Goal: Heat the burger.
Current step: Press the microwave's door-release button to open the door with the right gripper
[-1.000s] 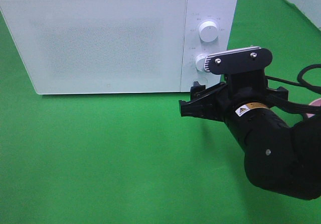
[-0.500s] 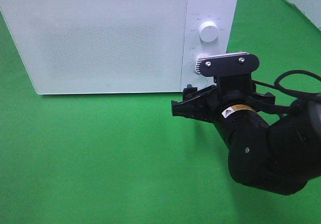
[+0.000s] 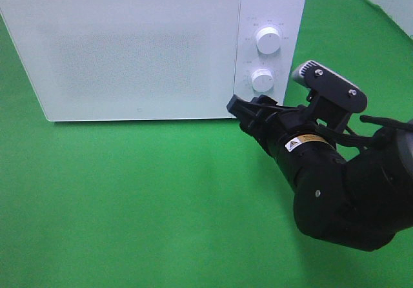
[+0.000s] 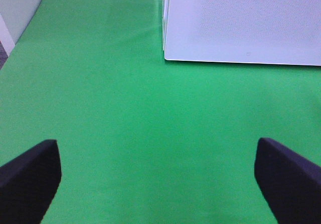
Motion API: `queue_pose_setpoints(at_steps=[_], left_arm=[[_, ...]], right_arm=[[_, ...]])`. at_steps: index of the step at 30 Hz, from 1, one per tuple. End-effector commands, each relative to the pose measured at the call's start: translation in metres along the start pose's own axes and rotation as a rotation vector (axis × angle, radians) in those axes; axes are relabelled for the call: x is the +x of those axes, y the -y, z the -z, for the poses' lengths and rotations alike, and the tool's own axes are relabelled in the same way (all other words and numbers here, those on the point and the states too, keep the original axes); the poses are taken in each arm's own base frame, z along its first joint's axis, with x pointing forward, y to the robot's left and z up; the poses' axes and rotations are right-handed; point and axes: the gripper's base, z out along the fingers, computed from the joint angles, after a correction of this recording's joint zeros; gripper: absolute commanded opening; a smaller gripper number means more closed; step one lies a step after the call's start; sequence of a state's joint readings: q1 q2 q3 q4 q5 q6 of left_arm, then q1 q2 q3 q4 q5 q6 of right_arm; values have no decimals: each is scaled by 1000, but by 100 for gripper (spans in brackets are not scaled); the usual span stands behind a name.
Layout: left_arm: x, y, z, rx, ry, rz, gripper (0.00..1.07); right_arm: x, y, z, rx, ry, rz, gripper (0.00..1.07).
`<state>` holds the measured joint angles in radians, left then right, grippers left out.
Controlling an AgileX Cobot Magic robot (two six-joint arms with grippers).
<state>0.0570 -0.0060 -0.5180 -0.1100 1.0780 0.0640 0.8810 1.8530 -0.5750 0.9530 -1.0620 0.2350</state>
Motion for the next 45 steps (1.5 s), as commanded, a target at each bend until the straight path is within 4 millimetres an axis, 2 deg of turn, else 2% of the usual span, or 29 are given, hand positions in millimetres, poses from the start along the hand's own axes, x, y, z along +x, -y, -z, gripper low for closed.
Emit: queue_pose_setpoints(at_steps=[1, 2, 3, 6, 7, 8, 12, 16, 20, 22, 32, 39, 40, 42, 45], left_arm=[[1, 0, 1, 5, 21, 1, 98], [1, 0, 1, 5, 21, 1, 98], [1, 0, 1, 5, 21, 1, 98], [1, 0, 1, 5, 21, 1, 98], [1, 0, 1, 5, 21, 1, 98], [1, 0, 1, 5, 21, 1, 98], [1, 0, 1, 5, 21, 1, 98], [1, 0, 1, 5, 21, 1, 98], [1, 0, 1, 5, 21, 1, 98], [1, 0, 1, 5, 21, 1, 98], [1, 0, 1, 5, 21, 1, 98], [1, 0, 1, 5, 21, 1, 98], [1, 0, 1, 5, 21, 1, 98], [1, 0, 1, 5, 21, 1, 98], [1, 0, 1, 5, 21, 1, 98]], right_arm=[[-2, -2, -2, -11, 10, -315, 50], [-2, -2, -2, -11, 10, -315, 50], [-2, -2, -2, -12, 9, -419, 46], [-2, -2, -2, -12, 9, -518, 42], [-2, -2, -2, -13, 8, -618, 36], [-2, -2, -2, -13, 8, -618, 36], [-2, -2, -2, -14, 7, -807, 23], [-2, -2, -2, -14, 6, -897, 14], [-2, -2, -2, -17, 0, -906, 8], [-1, -3, -2, -30, -11, -901, 0], [-2, -2, -3, -23, -11, -922, 0], [-13, 13, -19, 21, -50, -921, 0], [-13, 13, -19, 21, -50, -921, 0], [-9, 20, -31, 76, -85, -922, 0], [-8, 21, -34, 80, -89, -934, 0]])
